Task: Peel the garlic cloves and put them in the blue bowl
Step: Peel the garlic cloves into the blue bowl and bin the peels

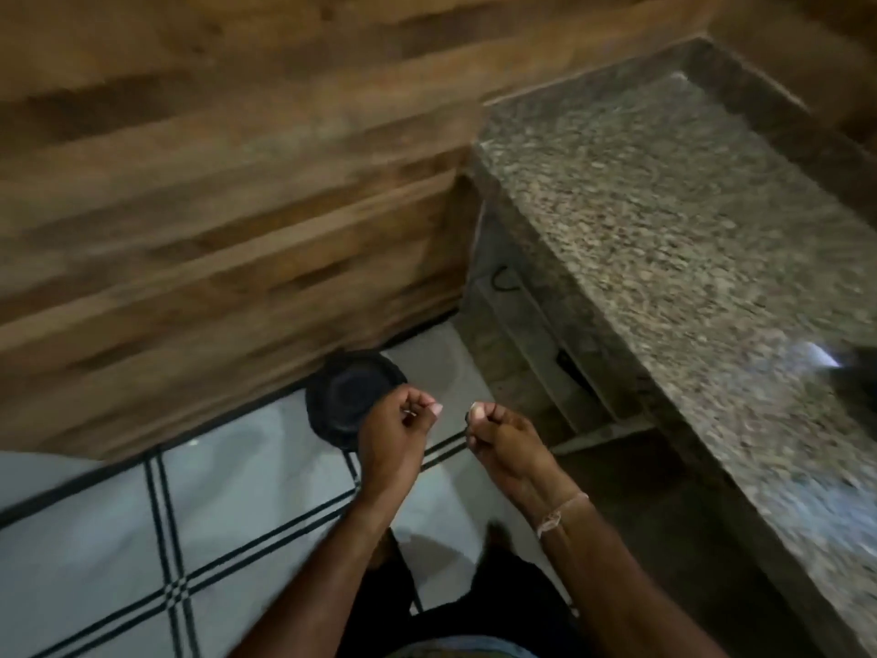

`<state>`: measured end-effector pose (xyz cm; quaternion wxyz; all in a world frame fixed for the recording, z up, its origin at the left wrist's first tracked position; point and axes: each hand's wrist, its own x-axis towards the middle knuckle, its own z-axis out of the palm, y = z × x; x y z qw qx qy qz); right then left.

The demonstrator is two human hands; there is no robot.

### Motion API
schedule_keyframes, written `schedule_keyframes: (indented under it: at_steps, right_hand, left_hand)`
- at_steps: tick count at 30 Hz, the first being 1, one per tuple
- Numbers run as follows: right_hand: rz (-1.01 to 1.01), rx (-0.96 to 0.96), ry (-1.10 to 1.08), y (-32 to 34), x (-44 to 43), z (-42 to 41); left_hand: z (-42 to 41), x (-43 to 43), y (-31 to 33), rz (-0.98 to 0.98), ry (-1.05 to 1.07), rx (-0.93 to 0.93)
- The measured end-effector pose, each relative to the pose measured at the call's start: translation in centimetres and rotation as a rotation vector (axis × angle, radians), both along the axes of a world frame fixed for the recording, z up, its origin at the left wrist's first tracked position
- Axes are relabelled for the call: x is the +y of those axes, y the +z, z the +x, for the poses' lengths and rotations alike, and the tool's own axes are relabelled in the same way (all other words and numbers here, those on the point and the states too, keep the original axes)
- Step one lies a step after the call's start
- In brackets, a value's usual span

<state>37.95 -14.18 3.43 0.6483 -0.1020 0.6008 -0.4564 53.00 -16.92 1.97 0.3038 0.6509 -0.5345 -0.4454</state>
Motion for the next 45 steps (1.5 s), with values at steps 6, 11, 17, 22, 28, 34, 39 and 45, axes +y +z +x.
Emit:
schedule_keyframes:
  at_steps: [6, 11, 17, 22, 28, 34, 39, 45]
  right_hand:
    - [0.011, -0.009, 0.133, -1.5, -5.6, 6.6]
    - [0.077, -0.054, 0.208, -4.9, -9.4, 10.5]
    - [0.214, -0.076, 0.299, -11.5, -13.0, 13.6]
    - [0.358, -0.063, 0.273, -22.1, -16.0, 14.5]
    - [0.499, 0.001, 0.179, -36.6, -20.5, 16.1]
    - [0.599, 0.111, 0.225, -47.6, -24.6, 17.1]
    - [0.595, 0.096, 0.119, -49.7, -24.7, 17.2]
    - [0.509, 0.201, 0.269, -49.0, -25.3, 16.9]
  left_hand:
    - [7.4, -1.6, -0.6, 0.038, 0.189, 0.015]
    - [11.7, -2.8, -2.6, 0.107, 0.280, -0.030]
    - [14.8, -5.7, -8.7, 0.248, 0.408, -0.036]
    - [14.9, -7.6, -19.9, 0.515, 0.538, 0.086]
    - [13.6, -14.4, -35.3, 0.765, 0.766, 0.270]
    - [13.0, -18.7, -44.4, 0.841, 0.948, 0.437]
    - [12.9, -19.5, -46.4, 0.853, 0.926, 0.376]
    - [12.1, -19.9, -45.6, 0.859, 0.908, 0.377]
